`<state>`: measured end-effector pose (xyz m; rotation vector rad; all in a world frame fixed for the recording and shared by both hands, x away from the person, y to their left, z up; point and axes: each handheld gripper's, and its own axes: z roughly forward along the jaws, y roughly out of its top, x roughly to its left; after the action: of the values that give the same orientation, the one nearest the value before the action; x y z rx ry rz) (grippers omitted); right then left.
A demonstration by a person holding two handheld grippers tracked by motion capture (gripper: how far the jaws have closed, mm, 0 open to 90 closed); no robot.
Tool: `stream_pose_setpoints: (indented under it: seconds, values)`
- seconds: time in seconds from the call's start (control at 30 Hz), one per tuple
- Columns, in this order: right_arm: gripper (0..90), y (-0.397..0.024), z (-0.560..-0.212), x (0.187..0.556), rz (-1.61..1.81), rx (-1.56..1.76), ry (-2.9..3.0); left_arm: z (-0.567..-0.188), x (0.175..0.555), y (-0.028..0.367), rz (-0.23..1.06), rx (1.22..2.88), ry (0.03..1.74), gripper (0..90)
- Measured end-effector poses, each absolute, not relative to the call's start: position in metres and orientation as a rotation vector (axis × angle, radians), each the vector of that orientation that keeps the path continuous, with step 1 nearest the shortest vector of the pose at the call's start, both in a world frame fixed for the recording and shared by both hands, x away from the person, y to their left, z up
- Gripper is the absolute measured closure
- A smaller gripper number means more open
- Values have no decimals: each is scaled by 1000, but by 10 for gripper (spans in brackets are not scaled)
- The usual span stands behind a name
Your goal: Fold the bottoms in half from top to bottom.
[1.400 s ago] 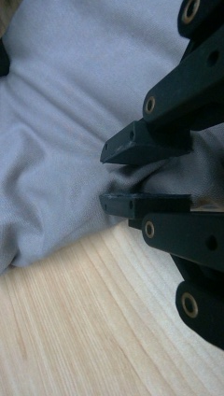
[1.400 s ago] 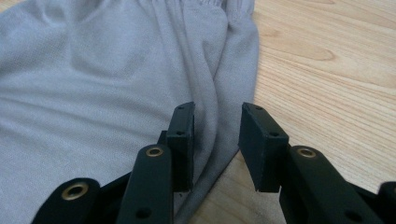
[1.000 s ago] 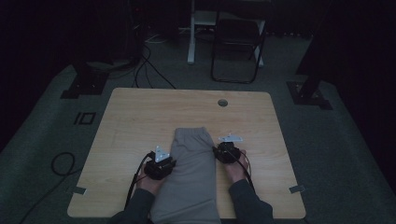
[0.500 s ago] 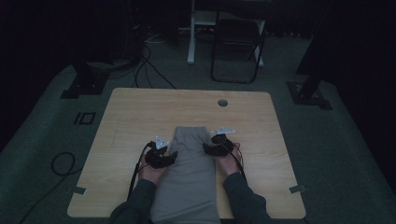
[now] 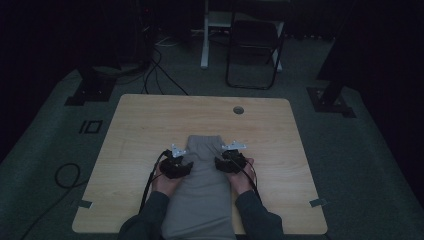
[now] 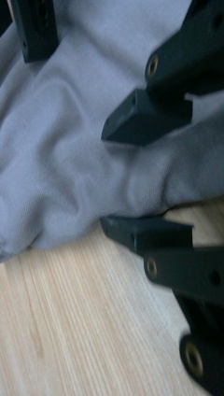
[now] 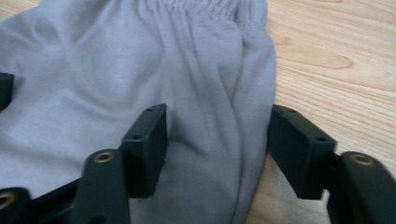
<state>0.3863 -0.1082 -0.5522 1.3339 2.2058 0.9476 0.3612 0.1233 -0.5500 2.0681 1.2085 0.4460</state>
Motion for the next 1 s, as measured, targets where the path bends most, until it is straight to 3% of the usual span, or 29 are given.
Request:
stream_pose_setpoints:
  seconds: [0.1, 0.23, 0.53, 0.77, 1.0]
  values:
    - [661, -106, -550, 385, 958, 1317, 2238, -549, 362, 125, 416, 2063, 1212, 674]
    - [847, -105, -549, 388, 1009, 1338, 2266, -549, 368, 127, 330, 2042, 1225, 819]
    - [870, -115, -539, 410, 1116, 1354, 2300, -530, 389, 132, 342, 2023, 1231, 843]
    - [870, -121, -488, 431, 1182, 1295, 2197, -477, 414, 129, 461, 1976, 1150, 843]
    - [871, -127, -456, 434, 1239, 1241, 2136, -449, 417, 128, 472, 1929, 1111, 842]
